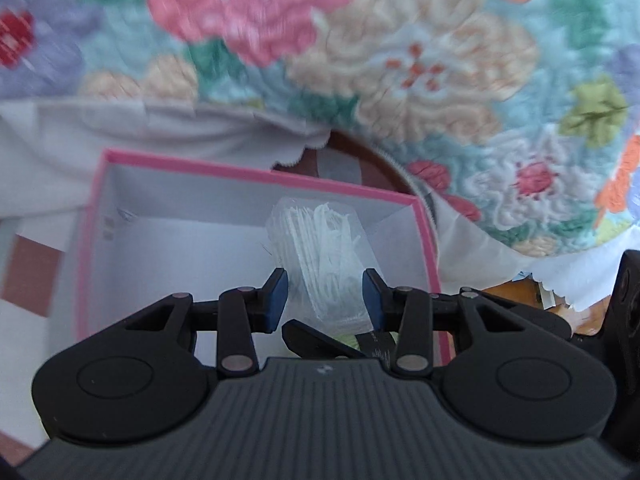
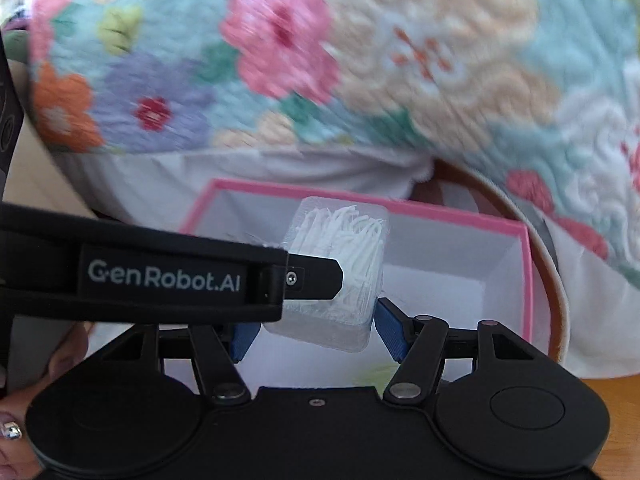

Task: Organize objects
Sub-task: 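Carry the floss box into the pink box and open the grippers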

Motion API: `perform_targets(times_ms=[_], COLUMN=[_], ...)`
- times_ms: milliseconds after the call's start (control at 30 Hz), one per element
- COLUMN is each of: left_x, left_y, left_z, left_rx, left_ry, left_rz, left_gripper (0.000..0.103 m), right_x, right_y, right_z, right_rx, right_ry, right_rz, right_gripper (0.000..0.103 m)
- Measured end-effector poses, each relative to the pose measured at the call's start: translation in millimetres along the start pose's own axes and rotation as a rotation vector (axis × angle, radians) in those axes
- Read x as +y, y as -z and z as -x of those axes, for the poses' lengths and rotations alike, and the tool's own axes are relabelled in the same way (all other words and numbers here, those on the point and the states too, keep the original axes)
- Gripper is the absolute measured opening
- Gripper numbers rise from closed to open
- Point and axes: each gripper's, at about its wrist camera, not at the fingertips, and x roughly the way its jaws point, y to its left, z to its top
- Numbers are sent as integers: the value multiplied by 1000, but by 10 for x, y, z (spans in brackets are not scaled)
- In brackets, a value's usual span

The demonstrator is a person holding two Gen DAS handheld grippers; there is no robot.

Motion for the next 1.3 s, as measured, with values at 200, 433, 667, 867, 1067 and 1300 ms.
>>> perform_targets(times_ms=[200, 433, 667, 867, 1067, 1300], left_x=[-67, 89, 141, 189, 137, -104], left_y=[-125, -94, 1, 69, 122, 225], left_z=[-682, -1002, -1126, -1204, -1286, -1430], left_rx=[104, 166, 193, 205, 210, 233], left_ry=[-9, 20, 11, 17, 36, 76], left_rz=[-7, 69, 100, 123, 134, 130], left_gripper=[39, 39, 37, 37, 35, 30], right_x=[-342, -487, -468, -417, -340, -476], right_y=[21, 44, 56, 70, 128, 192], right_z=[-435, -669, -829, -797, -397, -204], right_rx=[70, 148, 202, 206, 94, 59], right_ry=[67, 55, 56, 56, 65, 119], right_rz=[-48, -19, 26, 67, 141, 149], right_gripper=[67, 67, 68, 69, 65, 54])
